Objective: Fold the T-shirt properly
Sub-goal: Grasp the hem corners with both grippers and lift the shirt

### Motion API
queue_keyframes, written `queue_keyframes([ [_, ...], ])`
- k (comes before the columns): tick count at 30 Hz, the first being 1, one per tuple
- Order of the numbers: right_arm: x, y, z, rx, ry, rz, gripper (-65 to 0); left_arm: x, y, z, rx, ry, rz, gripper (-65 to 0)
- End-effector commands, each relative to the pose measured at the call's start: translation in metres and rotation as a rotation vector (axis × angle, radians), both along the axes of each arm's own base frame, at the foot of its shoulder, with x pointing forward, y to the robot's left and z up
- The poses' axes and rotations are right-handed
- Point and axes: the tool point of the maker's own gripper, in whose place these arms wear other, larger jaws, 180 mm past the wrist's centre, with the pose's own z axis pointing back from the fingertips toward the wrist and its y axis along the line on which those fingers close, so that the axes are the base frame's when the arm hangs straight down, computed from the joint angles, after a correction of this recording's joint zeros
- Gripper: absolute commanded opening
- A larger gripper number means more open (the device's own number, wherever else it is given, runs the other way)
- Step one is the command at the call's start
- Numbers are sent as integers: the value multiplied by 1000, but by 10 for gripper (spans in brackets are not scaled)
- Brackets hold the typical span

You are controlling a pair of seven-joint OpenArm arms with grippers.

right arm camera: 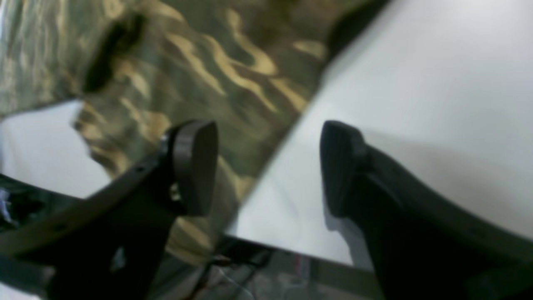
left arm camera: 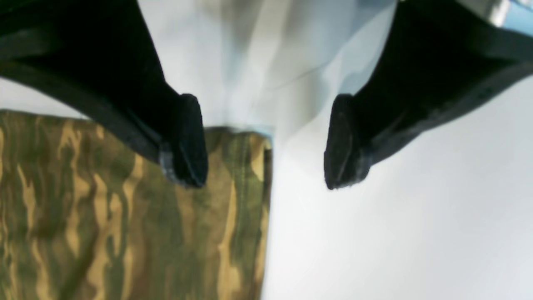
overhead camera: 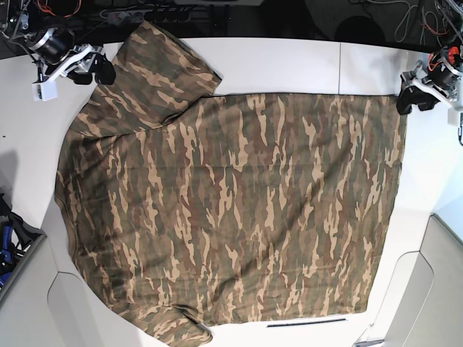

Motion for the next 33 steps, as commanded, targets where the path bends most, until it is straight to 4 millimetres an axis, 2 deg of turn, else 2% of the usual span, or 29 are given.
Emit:
queue_keyframes([
  [1, -3, 4, 0, 4, 10, 14, -262, 6, 2, 3, 10, -2, -17, -183],
  [9, -10, 44, -3, 88, 9, 76, -263, 10, -24, -19, -17, 52, -86, -183],
  [14, -11, 53, -4, 110, 10, 77, -265, -1, -29, -28, -29, 128, -114, -184],
  [16, -12, 53, -4, 108, 13, 79, -314, -6, -38, -29, -54, 150, -165, -192],
  [18, -12, 54, -3, 111, 7, 89, -422, -9, -48, -28, -90, 152, -211, -264],
  [19, -12, 56, -2, 116, -4, 108, -484, -9, -53, -26, -109, 146, -229, -330],
  [21, -12, 60, 1, 123, -23, 138, -620, -6, -60, -21, -138, 113, -255, -509],
  [22, -12, 60, 2, 123, -25, 138, -650, -5, -61, -19, -147, 103, -259, -584],
  [23, -12, 60, 2, 122, -25, 139, -650, -3, -62, -18, -155, 91, -254, -642],
  [28, -7, 60, 9, 116, -47, 144, -650, 7, -57, -2, -187, 23, -219, -650],
  [33, 12, 55, 43, 146, -150, 116, -650, 23, -39, 35, -173, -92, -176, -650],
])
